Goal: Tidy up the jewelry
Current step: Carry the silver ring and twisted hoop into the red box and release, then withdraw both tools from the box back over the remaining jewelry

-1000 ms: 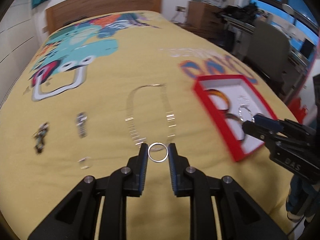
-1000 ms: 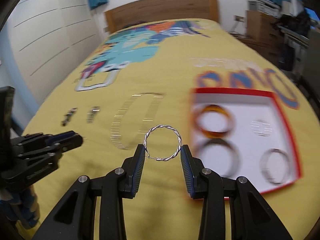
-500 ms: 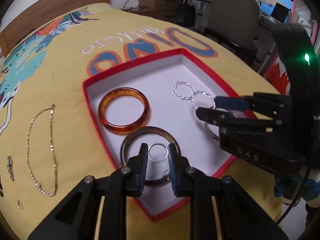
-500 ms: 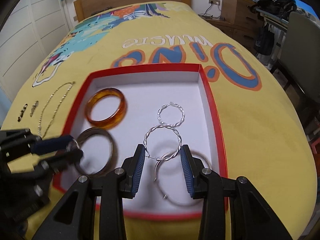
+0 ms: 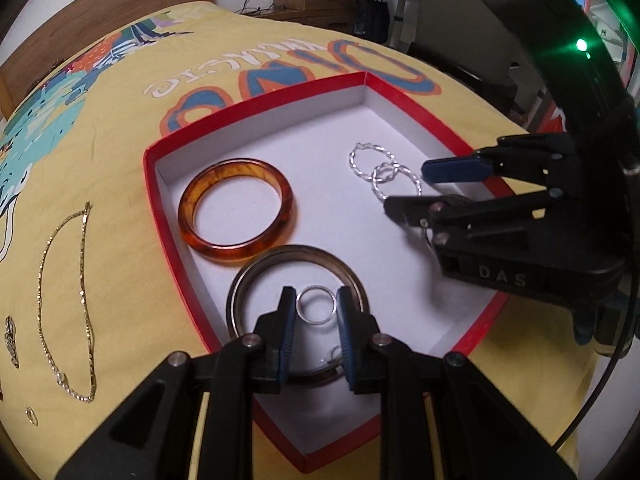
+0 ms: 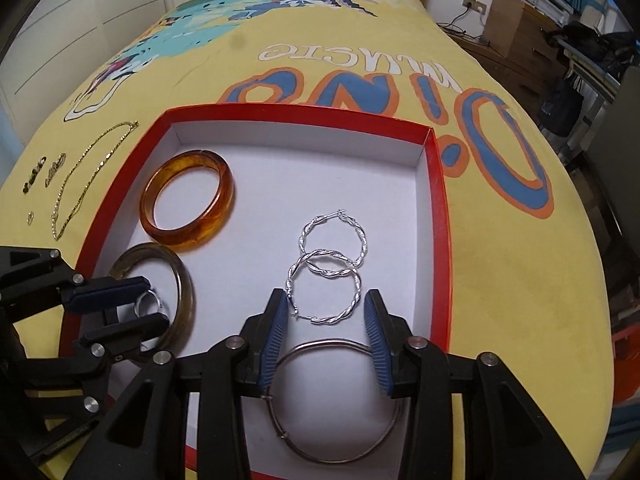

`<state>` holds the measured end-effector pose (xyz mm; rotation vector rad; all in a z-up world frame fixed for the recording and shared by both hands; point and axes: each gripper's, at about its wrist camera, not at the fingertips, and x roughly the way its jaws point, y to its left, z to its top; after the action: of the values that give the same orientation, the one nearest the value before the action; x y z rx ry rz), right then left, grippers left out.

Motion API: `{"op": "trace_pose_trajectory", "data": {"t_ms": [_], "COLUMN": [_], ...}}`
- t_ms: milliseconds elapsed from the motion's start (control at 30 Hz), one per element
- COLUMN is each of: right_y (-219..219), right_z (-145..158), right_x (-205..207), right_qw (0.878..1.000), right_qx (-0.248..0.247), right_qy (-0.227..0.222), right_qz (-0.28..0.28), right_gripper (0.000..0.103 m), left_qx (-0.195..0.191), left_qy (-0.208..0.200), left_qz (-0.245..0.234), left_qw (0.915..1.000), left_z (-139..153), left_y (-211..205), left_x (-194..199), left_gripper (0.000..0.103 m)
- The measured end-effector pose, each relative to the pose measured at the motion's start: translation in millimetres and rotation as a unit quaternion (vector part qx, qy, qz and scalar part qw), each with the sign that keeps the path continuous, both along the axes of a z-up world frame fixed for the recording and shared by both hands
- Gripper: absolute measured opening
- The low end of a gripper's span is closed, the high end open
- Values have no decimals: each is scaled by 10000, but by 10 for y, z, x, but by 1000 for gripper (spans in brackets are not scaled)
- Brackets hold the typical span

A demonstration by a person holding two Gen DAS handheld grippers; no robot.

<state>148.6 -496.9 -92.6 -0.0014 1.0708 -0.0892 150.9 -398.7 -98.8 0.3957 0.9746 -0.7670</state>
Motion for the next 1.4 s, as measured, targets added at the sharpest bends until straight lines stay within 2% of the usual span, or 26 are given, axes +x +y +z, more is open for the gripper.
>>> {"op": "trace_pose_trajectory", "data": {"t_ms": [167, 367, 733, 1133, 1400], "right_y": [-9, -4, 154, 604, 1054], "right_z": [82, 349, 753, 845, 873], "right_x": [-90, -265, -730, -977, -970], "right_qw": [10000, 9991, 9935, 9911, 9923], "right_qx": [10, 28, 286, 489, 563], "right_qy": [-82, -397, -919, -1014, -994], "right_qz": [23, -176, -612, -705, -477], "right_gripper": [51, 51, 52, 52, 52], "left_qx": [-98, -166, 38, -50, -107], "left_qy": [-31, -278, -826, -1078, -1152], "left_qz": [39, 165, 404, 860, 1159], "left_qw": [9999, 9993, 9958, 9904, 9865], "left_z": [93, 385, 799, 1139, 1246], "left_y": [54, 197, 666, 1423, 1912], "left_x": [-69, -202, -512, -653, -658], "left_gripper": [20, 20, 20, 20, 21]}}
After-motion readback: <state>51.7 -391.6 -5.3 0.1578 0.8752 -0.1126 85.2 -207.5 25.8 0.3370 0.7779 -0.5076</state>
